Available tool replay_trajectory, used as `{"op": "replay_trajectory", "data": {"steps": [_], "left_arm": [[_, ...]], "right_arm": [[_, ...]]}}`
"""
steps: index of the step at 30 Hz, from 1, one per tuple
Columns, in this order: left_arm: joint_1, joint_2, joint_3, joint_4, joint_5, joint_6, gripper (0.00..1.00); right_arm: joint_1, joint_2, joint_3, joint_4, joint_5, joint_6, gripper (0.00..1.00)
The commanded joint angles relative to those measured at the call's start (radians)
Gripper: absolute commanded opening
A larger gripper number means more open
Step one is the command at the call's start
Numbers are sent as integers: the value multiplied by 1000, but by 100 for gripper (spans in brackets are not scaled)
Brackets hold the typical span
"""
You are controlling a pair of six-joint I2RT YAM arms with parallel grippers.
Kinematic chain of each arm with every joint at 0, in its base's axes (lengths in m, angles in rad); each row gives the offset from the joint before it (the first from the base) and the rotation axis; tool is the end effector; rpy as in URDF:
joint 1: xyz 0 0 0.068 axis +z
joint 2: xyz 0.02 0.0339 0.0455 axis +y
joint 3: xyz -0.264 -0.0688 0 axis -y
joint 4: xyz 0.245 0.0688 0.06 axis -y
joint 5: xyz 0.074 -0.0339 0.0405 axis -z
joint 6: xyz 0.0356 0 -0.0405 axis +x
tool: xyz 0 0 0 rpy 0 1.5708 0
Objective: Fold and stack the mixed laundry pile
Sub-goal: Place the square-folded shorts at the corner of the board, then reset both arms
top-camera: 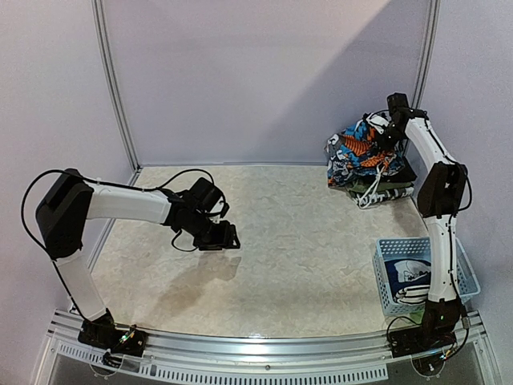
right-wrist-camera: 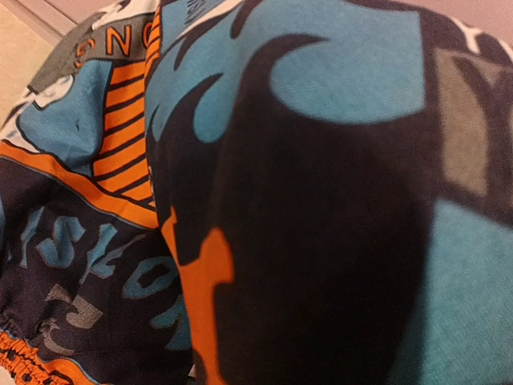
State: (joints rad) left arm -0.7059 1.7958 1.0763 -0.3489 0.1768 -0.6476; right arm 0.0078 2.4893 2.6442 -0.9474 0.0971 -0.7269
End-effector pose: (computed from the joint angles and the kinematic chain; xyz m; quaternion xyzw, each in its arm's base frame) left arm 0.2663 -0.2352 0.1589 0.0501 0.9638 -0.2217 0.1395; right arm 0.5394 0.0008 0.2929 -0.3147 0.8691 -0.1754 0.3389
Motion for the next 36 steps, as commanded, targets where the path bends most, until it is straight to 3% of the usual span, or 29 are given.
{"op": "replay_trajectory", "data": {"steps": [1,7,10,12,15,17,19,25,28,31,36], "left_arm": [[-17,22,16,3,17,-2,63],[-29,48,27,1,42,1,63],[-37,61,38,-21,45,12,63],[-40,64,44,-30,49,13,63],[-51,55,48,-38,46,11,63],[-55,46,47,-41,40,8,63],[-58,38,44,-40,34,5,63],[-58,26,92,-102,-28,45,63],[-56,4,137,-155,-109,102,63],[-53,-44,189,-201,-223,171,65],[-41,-151,256,-229,-431,282,72]], "right_arm": [[-68,7,24,33,38,-16,0],[-81,23,17,98,54,-69,0],[-81,44,4,159,71,-76,10],[-81,66,3,203,97,-86,22],[-84,97,0,262,152,-95,60],[-86,97,-5,302,187,-74,72],[-87,80,-10,333,216,-47,80],[-86,-103,-118,354,257,80,89],[-86,-152,-146,232,125,111,90],[-86,-270,-262,156,-67,192,98],[-78,-545,-647,225,-336,346,99]]}}
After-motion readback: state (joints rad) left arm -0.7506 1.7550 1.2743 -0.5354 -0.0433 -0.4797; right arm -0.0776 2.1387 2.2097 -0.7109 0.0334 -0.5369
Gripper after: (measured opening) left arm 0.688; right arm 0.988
